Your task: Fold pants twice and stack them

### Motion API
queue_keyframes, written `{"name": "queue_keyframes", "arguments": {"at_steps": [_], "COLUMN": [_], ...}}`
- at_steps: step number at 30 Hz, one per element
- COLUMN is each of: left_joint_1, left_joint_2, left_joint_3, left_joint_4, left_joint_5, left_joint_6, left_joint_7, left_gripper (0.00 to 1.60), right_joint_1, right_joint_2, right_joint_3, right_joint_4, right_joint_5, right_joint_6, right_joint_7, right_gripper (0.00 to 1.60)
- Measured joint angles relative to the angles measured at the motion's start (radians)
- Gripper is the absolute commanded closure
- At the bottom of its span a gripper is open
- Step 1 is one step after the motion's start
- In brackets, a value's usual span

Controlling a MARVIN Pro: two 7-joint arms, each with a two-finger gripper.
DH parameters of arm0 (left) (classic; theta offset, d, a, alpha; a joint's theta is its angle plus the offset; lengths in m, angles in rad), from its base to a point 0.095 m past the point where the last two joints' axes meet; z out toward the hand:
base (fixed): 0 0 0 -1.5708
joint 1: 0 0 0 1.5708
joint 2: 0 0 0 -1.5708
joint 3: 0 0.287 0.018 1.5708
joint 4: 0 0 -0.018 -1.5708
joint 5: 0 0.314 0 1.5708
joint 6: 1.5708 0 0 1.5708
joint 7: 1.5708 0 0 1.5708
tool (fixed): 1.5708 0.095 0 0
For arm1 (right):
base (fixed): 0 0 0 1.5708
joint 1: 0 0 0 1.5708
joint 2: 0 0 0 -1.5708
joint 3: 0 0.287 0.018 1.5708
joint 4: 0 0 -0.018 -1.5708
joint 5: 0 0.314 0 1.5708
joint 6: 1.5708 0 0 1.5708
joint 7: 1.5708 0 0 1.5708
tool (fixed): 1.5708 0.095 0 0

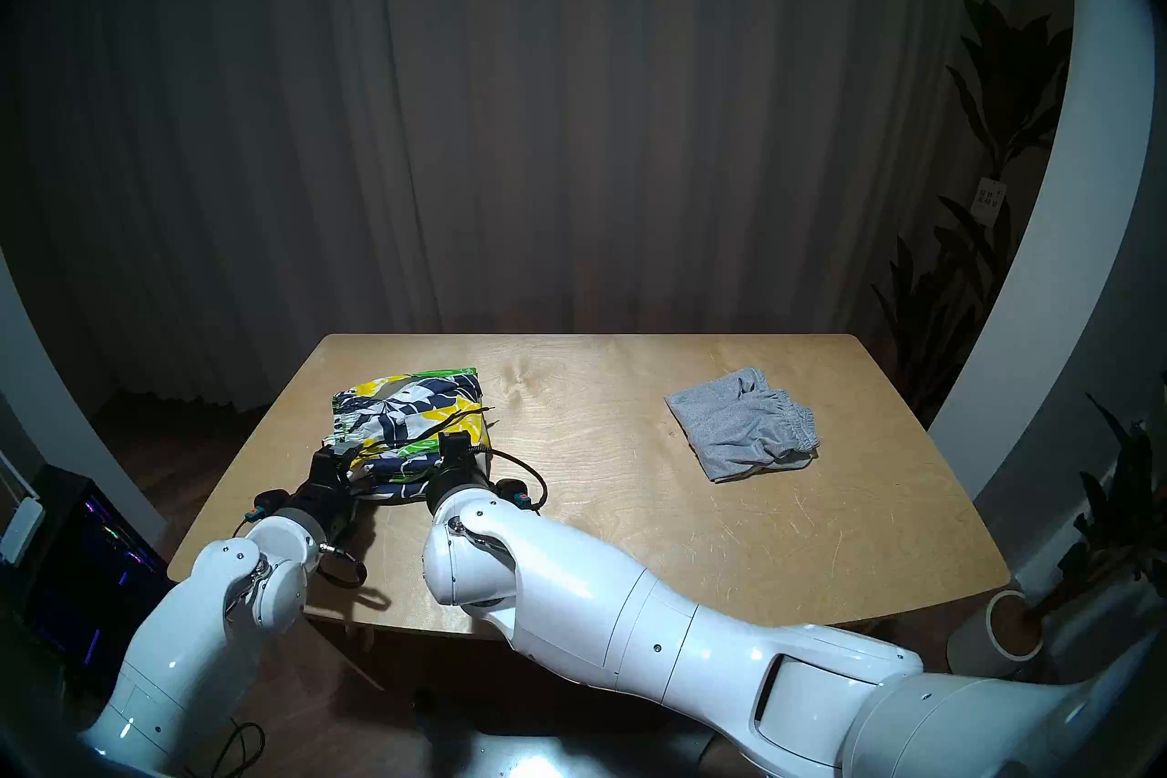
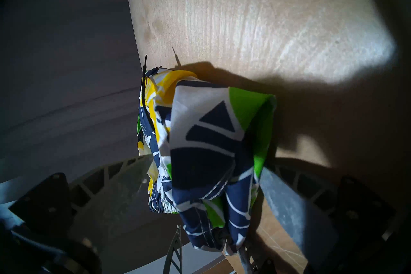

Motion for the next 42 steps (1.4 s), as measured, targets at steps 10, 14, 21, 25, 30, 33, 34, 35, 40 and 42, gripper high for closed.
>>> {"name": "queue_keyframes", "arguments": {"at_steps": [10,14,21,25,30,33,34,35,40,42], "left_joint_1": [-0.043,-0.063,-0.081,-0.083,-0.084,-0.083,-0.083,-0.082,-0.078,-0.076], "left_joint_2": [0.014,0.018,0.023,0.025,0.026,0.027,0.028,0.029,0.034,0.037], "left_joint_3": [0.005,0.01,0.013,0.013,0.013,0.013,0.013,0.013,0.013,0.014], "left_joint_4": [0.056,0.075,0.094,0.096,0.097,0.098,0.099,0.1,0.106,0.109], "left_joint_5": [-0.015,-0.021,-0.025,-0.022,-0.017,-0.012,-0.01,-0.007,0.006,0.011], "left_joint_6": [0.054,0.07,0.095,0.105,0.115,0.122,0.125,0.129,0.151,0.159], "left_joint_7": [-0.023,-0.024,-0.024,-0.024,-0.025,-0.031,-0.034,-0.04,-0.073,-0.086], "left_gripper": [0.0,0.06,1.02,1.6,1.6,1.6,1.6,1.6,1.6,1.6], "right_joint_1": [0.001,-0.001,-0.006,-0.006,-0.007,-0.01,-0.011,-0.013,-0.017,-0.016], "right_joint_2": [-0.008,-0.011,-0.014,-0.015,-0.015,-0.01,-0.007,-0.002,0.011,0.013], "right_joint_3": [0.006,0.006,0.011,0.013,0.014,0.015,0.016,0.018,0.027,0.032], "right_joint_4": [0.011,0.019,0.037,0.038,0.036,0.031,0.028,0.022,-0.003,-0.012], "right_joint_5": [0.01,0.017,0.03,0.036,0.038,0.036,0.035,0.033,0.027,0.024], "right_joint_6": [-0.004,-0.004,-0.011,-0.015,-0.019,-0.023,-0.025,-0.027,-0.034,-0.037], "right_joint_7": [0.004,0.002,0.003,0.005,0.008,0.014,0.016,0.02,0.042,0.049], "right_gripper": [0.18,0.61,1.58,1.6,1.6,1.6,1.6,1.6,1.6,1.6]}}
